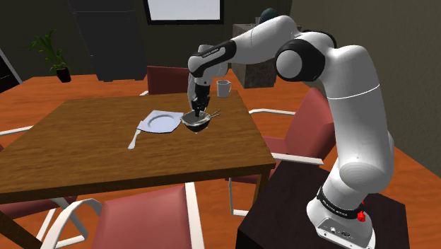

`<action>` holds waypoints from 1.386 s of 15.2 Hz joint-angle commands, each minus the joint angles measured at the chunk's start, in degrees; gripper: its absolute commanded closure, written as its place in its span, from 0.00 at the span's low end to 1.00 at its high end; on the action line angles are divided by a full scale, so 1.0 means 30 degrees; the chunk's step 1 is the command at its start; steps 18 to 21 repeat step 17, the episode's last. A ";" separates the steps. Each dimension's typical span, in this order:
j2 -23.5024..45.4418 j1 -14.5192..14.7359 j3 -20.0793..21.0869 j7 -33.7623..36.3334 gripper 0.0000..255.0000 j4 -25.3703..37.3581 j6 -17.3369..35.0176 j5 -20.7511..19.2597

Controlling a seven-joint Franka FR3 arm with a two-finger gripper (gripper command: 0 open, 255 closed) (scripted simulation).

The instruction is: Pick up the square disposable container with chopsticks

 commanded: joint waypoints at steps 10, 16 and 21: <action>-0.0749 -0.0019 -0.0119 0.0548 1.00 0.1330 -0.2081 -0.0317; -0.1030 -0.0049 -0.0163 0.0831 1.00 0.2209 -0.3210 -0.0447; -0.1027 -0.0050 -0.0162 0.0831 1.00 0.2214 -0.3212 -0.0447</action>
